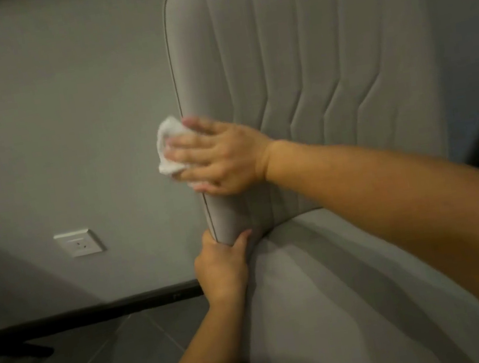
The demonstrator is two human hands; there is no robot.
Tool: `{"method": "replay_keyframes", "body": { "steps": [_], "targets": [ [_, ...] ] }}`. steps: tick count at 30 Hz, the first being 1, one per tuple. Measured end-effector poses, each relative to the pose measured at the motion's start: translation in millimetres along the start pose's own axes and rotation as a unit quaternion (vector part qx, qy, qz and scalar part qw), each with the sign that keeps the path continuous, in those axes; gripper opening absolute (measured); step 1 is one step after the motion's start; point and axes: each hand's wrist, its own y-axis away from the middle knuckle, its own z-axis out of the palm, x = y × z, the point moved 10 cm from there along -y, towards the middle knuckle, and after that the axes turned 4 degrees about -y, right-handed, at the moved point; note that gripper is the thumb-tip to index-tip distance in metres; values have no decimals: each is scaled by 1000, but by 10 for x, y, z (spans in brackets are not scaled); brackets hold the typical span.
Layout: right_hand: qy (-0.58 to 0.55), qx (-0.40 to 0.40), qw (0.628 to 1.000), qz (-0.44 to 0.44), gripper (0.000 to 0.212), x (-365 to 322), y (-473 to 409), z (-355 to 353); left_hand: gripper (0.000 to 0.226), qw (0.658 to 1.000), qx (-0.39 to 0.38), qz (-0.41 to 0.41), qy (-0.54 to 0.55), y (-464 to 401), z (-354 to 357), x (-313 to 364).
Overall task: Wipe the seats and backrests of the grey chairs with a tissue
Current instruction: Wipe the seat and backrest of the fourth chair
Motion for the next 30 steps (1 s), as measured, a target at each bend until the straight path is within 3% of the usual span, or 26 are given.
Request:
{"method": "replay_keyframes", "body": {
  "steps": [3,5,7,12,17,20,23,26,28,30],
  "targets": [
    [84,50,985,139,38,586,-11,-150,55,1000,-7,2,-1,-8,23,-9],
    [102,81,951,280,40,1038,160,-272,57,1000,-8,0,-6,-20,41,-30],
    [91,81,925,360,43,1271,367,-307,56,1000,-6,4,-9,-19,49,-31],
    [63,46,908,412,50,1043,713,-135,64,999,3,5,-35,-29,34,0],
    [126,-90,945,287,42,560,1417,6,65,998,11,17,-53,-41,35,-18],
    [182,-139,936,266,39,752,2055,-266,60,997,24,19,-66,-35,7,-21],
    [227,-197,900,315,43,1009,2630,-595,59,997,37,32,-63,-18,-12,21],
    [211,-203,865,408,51,1068,2769,-651,56,997,42,29,-63,2,-23,17],
    [175,-169,825,510,56,1046,2779,-576,57,997,44,24,-63,11,-22,7],
    [125,-81,788,597,54,958,2716,-507,58,997,49,25,-62,15,-26,15]
  ]
}}
